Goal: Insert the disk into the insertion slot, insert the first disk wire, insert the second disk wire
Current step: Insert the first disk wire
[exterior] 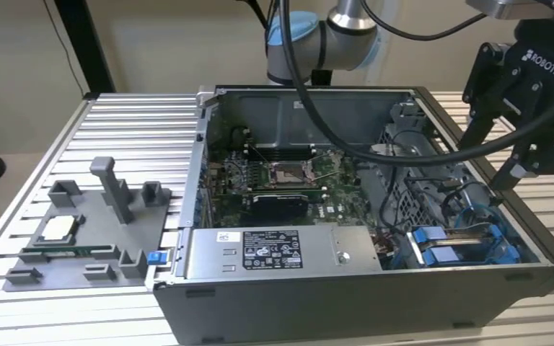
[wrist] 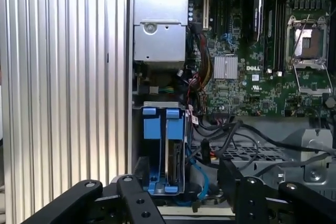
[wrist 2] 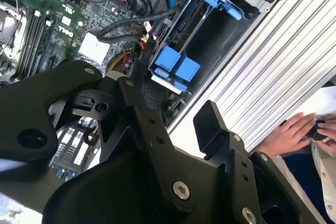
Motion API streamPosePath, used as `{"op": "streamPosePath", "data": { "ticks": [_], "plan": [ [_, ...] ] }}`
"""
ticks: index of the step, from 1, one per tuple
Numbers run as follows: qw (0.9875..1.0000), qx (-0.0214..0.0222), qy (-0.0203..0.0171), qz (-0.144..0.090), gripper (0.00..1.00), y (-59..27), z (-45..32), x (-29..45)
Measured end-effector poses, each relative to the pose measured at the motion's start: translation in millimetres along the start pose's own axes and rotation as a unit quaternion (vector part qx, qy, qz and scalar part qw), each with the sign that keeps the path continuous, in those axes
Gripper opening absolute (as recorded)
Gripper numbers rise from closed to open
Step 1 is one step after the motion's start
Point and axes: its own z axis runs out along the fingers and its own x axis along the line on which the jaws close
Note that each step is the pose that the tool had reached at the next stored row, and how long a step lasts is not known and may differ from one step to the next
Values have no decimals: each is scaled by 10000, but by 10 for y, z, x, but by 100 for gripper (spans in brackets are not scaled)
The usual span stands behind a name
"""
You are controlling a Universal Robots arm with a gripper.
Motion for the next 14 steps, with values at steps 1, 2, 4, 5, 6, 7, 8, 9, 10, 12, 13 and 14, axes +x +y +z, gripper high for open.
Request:
{"op": "streamPosePath", "data": {
  "ticks": [1, 2, 4, 5, 6, 7, 8, 9, 10, 12, 13, 14],
  "plan": [
    [10000, 3, 0, -4, 100, -1, 19, -1],
    [10000, 5, 0, -7, 100, -1, 38, -1],
    [10000, 11, 0, -10, 100, -1, 73, -2],
    [10000, 17, -1, -12, 100, -1, 87, -3],
    [10000, 24, -1, -13, 100, -1, 103, -3],
    [10000, 32, -2, -14, 100, -2, 120, -4],
    [10000, 38, -3, -15, 100, -3, 136, -4],
    [10000, 43, -4, -16, 100, -3, 154, -4],
    [10000, 44, -4, -16, 100, -3, 169, -4],
    [10000, 45, -3, -17, 100, -4, 198, -4],
    [10000, 45, -3, -17, 100, -4, 210, -4],
    [10000, 45, -3, -17, 100, -5, 226, -4]
  ]
}}
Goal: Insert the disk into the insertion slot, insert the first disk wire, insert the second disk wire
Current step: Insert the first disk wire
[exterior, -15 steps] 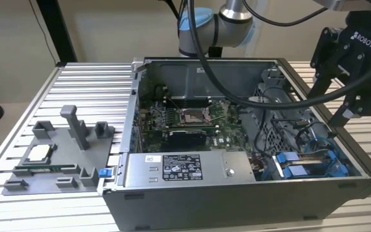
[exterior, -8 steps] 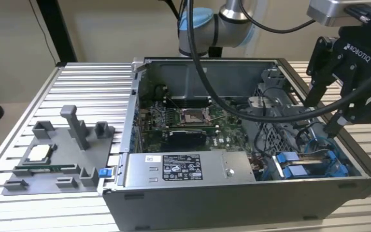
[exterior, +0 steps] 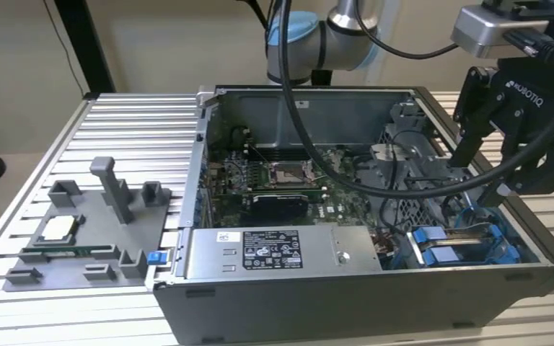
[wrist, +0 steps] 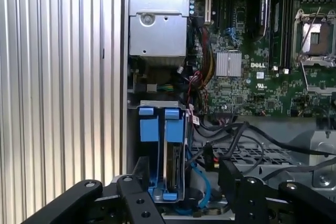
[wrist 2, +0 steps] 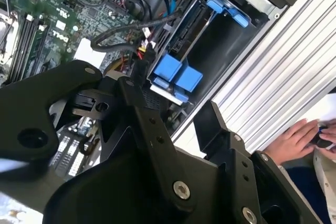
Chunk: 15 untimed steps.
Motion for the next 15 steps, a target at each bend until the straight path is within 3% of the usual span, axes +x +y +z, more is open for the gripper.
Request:
{"op": "streamPosePath", "data": {
  "ticks": [15],
  "plan": [
    [10000, 1, -12, -4, 100, -3, 147, 1]
  ]
}}
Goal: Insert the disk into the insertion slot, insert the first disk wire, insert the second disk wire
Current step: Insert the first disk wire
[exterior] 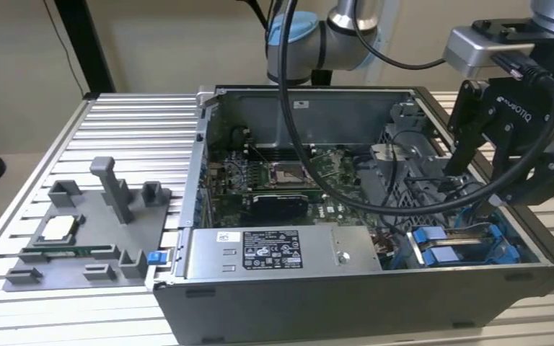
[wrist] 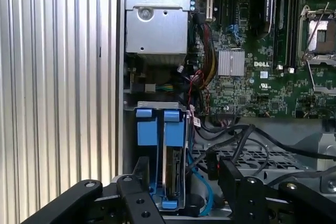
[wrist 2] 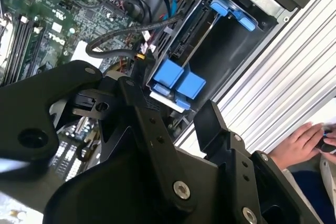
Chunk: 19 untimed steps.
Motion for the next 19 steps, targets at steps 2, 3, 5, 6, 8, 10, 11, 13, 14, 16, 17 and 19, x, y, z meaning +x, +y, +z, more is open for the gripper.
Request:
{"op": "streamPosePath", "data": {
  "ticks": [2, 3, 5, 6, 8, 10, 11, 13, 14, 16, 17, 19],
  "plan": [
    [10000, 0, -2, 0, 100, 0, 1, 0],
    [10000, 0, -4, 0, 100, 0, 1, 0],
    [10000, 0, -18, 0, 100, 0, 7, 0],
    [10000, 0, -27, 0, 100, 0, 13, 0],
    [10000, 0, -50, -1, 100, 0, 27, 0],
    [10000, -1, -93, -1, 100, 0, 32, 0],
    [9999, -1, -131, -2, 100, 1, 33, -1],
    [9996, -2, -290, -5, 100, 4, 33, -4],
    [9995, -2, -310, -5, 100, 4, 33, -4],
    [9993, -3, -384, -6, 100, 4, 35, -4],
    [9990, -3, -449, -7, 100, 5, 38, -3],
    [9985, -3, -548, -9, 100, 4, 51, -3]
  ]
}}
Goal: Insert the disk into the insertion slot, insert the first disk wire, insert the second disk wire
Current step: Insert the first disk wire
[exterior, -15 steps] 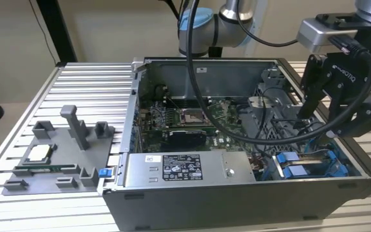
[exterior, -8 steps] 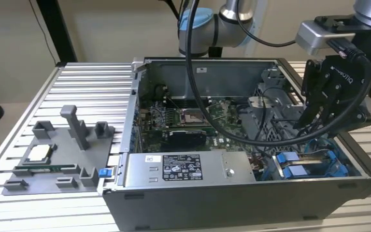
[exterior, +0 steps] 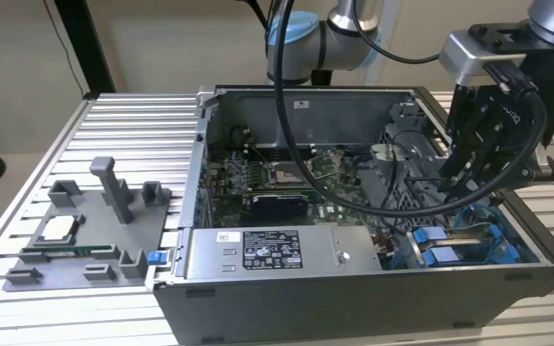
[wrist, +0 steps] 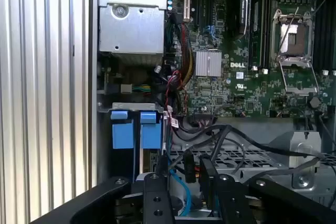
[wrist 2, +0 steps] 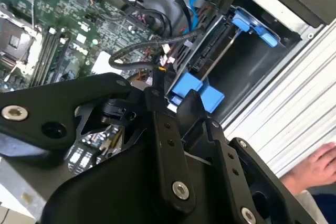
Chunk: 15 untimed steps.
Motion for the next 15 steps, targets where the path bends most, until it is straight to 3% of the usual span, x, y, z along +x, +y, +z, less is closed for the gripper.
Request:
{"op": "streamPosePath", "data": {
  "ticks": [5, 9, 10, 12, 15],
  "plan": [
    [9999, -1, -115, -2, 100, -1, 58, 7],
    [9996, -2, -295, -5, 100, -2, 71, 8],
    [9995, -2, -329, -6, 0, -2, 72, 8],
    [9994, -2, -354, -6, 0, -2, 73, 7],
    [9994, -2, -356, -6, 0, -2, 74, 8]
  ]
}}
